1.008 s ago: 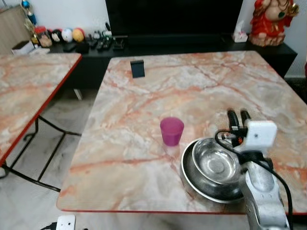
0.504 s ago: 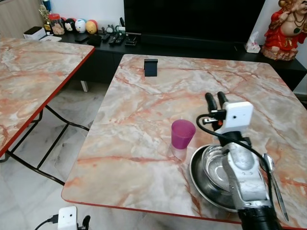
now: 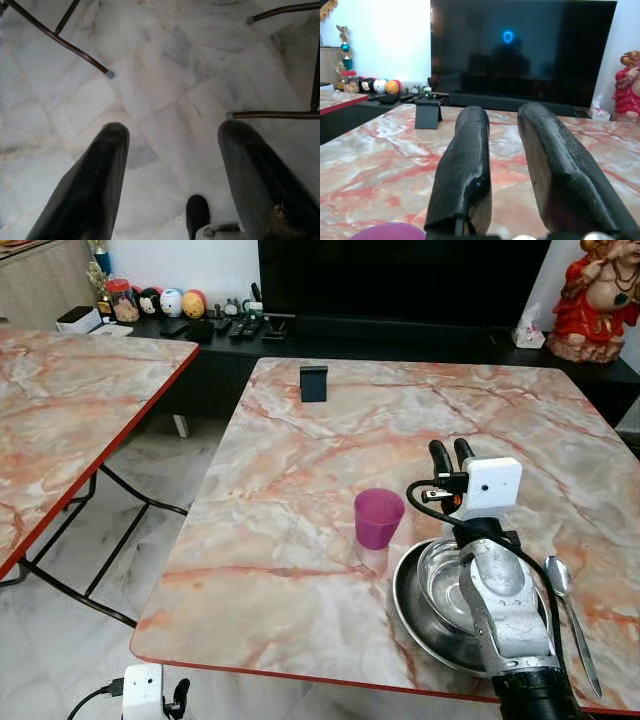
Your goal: Setting the table
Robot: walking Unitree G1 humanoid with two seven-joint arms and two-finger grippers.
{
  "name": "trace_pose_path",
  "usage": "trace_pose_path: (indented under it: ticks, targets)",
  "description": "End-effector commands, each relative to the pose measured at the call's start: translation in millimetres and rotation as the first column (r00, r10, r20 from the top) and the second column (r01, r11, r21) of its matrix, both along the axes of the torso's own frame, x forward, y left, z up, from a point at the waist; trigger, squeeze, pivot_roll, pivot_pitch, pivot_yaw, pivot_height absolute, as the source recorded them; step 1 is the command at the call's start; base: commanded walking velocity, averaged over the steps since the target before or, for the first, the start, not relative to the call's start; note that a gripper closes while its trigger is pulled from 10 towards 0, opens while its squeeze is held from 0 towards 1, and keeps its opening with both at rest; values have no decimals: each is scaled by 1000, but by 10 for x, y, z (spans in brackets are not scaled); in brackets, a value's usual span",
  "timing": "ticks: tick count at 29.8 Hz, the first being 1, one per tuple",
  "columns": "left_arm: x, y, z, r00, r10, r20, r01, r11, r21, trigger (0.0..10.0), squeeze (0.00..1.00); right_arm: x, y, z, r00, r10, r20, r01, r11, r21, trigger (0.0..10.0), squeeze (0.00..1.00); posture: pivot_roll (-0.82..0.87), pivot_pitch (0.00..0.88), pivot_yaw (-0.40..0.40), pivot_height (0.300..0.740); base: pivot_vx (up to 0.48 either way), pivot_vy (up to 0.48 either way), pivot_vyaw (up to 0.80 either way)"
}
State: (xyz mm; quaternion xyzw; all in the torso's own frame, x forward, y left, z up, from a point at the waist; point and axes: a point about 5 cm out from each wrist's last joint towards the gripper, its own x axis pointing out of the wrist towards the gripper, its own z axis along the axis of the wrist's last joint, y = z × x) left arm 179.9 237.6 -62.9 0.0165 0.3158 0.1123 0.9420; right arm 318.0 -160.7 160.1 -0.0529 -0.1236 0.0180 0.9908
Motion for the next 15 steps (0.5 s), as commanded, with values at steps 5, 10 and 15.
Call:
trace_pose_path:
  ticks: [5, 10, 15]
  targets:
    - [78, -7, 36, 1000, 22, 16, -22, 1000, -4, 10000, 0, 11, 70, 115, 999, 12, 40, -13, 1000, 16, 10000, 0, -54, 0, 21, 732, 0, 301, 0]
    - [100, -17, 43, 1000, 23, 17, -23, 1000, -8, 10000, 0, 21, 101, 140, 999, 17, 44, -18, 1000, 18, 10000, 0, -54, 0, 19, 732, 0, 300, 0]
    - [103, -33, 36, 1000, 25, 13, -25, 1000, -13, 10000, 0, 33, 105, 159, 999, 15, 47, -16, 1000, 21, 10000, 0, -60, 0, 22, 732, 0, 300, 0]
